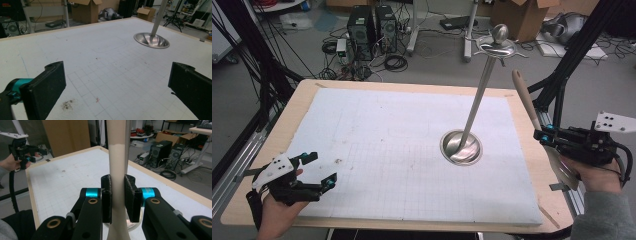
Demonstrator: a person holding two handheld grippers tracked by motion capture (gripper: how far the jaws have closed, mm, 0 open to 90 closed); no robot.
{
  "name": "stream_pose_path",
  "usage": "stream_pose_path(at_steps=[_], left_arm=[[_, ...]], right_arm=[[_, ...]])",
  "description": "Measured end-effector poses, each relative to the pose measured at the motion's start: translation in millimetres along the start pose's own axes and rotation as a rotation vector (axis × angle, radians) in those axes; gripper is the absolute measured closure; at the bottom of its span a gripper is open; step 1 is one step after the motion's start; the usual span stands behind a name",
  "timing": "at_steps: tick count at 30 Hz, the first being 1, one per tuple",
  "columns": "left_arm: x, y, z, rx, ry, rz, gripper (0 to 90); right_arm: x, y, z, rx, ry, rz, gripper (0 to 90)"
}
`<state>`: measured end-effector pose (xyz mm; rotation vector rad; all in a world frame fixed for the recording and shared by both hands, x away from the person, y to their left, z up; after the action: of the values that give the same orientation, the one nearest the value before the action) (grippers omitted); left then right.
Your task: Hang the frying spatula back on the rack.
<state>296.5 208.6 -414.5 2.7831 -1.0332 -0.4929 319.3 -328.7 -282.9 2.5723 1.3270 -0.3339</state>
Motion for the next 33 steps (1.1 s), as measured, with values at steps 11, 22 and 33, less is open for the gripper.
stream_pose_path(at_steps=[11, 22, 33], left_arm=[[1.2, 0.2, 0.8, -0.003, -0.004, -0.002, 1.8], [1.1, -1.5, 1.4, -0.002, -0.010, -0.005, 1.8], [0.0, -2.3, 0.5, -0.001, -0.004, -0.009, 1.8]], right_arm=[[-8.5, 5.9, -10.7, -0.006, 0.006, 0.028, 78.0], [-16.8, 15.7, -18.0, 0.018, 0.023, 0.042, 78.0], [-13.3, 21.3, -19.0, 0.043, 0.036, 0.043, 78.0]])
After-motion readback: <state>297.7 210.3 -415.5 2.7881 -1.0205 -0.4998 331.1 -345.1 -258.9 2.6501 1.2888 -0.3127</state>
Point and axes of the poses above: each handheld gripper's, and its own axes: x roughly forward along the jaws, z roughly out of its underside, y roughly to its right, the point moved 10 cm from there along x, roughly forward along the jaws, and after that the axes turned 9 degrees about -x, right-handed, at the moved point
